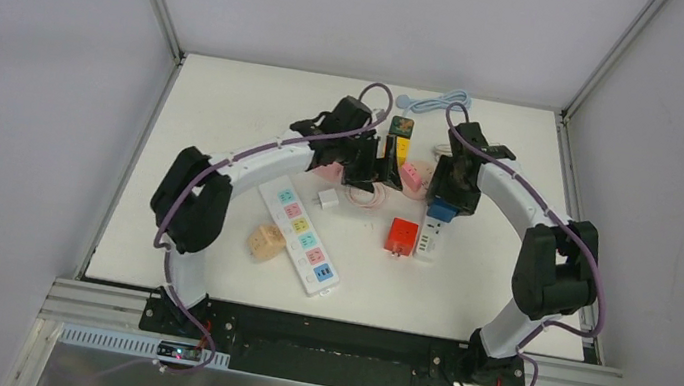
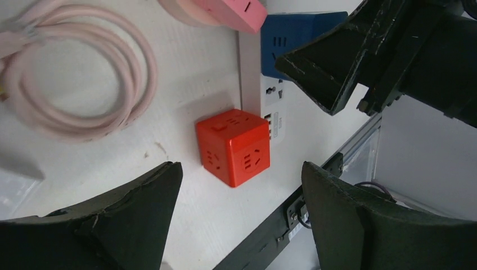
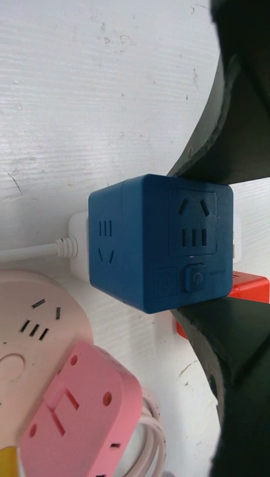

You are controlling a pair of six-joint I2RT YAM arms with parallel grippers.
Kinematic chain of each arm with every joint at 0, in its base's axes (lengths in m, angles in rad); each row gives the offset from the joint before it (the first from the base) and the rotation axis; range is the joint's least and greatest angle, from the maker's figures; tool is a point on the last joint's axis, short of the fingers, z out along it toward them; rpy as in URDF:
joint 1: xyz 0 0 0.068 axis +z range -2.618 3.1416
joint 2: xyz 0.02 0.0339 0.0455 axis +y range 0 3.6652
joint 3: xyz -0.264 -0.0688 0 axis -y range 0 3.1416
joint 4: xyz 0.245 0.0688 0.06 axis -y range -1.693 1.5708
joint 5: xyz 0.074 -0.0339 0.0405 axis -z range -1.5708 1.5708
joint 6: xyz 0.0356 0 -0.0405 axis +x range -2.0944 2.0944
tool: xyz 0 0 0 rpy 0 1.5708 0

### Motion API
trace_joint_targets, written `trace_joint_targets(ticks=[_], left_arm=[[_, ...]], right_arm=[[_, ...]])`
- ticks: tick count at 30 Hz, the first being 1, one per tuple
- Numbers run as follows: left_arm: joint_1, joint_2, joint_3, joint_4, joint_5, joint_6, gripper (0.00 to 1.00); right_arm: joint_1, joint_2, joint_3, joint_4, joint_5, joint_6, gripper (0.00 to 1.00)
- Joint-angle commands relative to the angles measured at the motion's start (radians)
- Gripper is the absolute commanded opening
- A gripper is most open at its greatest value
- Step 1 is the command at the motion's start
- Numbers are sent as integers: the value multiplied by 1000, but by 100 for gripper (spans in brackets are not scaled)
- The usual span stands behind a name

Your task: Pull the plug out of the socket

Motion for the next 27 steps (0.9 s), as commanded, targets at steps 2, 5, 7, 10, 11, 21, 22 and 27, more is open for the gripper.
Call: trace_joint_targets(ticks=[2,5,7,10,11,21,22,27], left_arm=[[-66,128,120,127,6,-4,80],[-87,198,154,146,-18,-1,78],[-97,240,158,181,-15,-6,74],[-117,281,151,247,7,-3,70],[-123,295,150,257,10,1,69],[-171,372,112,320,-25,13,39],[-173,384,121,311,-21,22,35],[-177,429,144,247,-15,37,31]], right_arm=[[0,-25,53,56,71,94,21],[0,11,80,55,59,130,19],[-3,32,93,51,57,160,17],[-7,58,107,38,34,197,16],[-7,62,110,31,30,209,16],[-12,90,126,-15,-17,272,0],[-11,85,120,-13,-17,274,0],[-11,65,106,-11,-29,284,0]])
